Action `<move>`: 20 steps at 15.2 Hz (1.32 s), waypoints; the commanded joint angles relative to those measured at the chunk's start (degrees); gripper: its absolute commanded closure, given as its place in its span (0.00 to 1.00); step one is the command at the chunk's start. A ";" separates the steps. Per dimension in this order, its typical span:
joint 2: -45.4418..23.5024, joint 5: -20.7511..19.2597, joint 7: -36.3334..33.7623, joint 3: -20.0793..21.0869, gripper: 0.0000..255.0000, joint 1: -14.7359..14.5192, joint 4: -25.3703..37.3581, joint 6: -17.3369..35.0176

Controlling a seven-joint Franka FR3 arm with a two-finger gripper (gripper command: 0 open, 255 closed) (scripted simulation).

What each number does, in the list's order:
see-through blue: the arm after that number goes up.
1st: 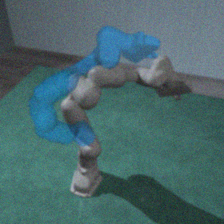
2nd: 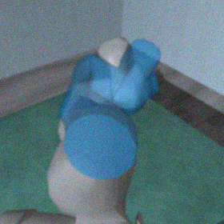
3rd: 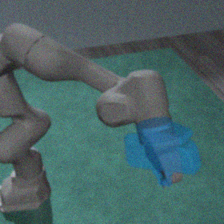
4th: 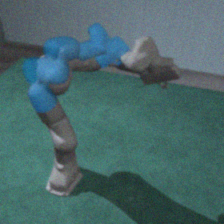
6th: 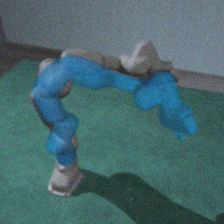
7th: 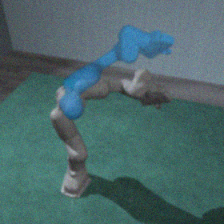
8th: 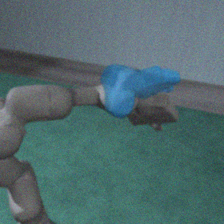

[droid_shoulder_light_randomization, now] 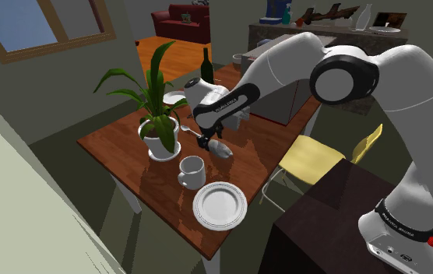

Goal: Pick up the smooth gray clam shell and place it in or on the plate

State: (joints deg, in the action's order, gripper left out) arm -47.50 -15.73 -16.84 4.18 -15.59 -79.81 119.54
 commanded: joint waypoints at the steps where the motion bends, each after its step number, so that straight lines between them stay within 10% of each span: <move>1: -0.09 -0.02 -0.01 -0.02 0.00 0.02 -0.05 0.18; 6: -0.08 -0.02 -0.01 -0.02 0.00 0.02 -0.05 0.17; 7: -0.08 -0.02 -0.01 -0.02 1.00 0.02 -0.05 0.17; 20: 1.84 0.23 0.39 0.17 1.00 0.10 -0.16 -1.61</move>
State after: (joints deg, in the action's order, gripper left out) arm -46.12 -15.57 -16.54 4.30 -15.49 -80.02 118.45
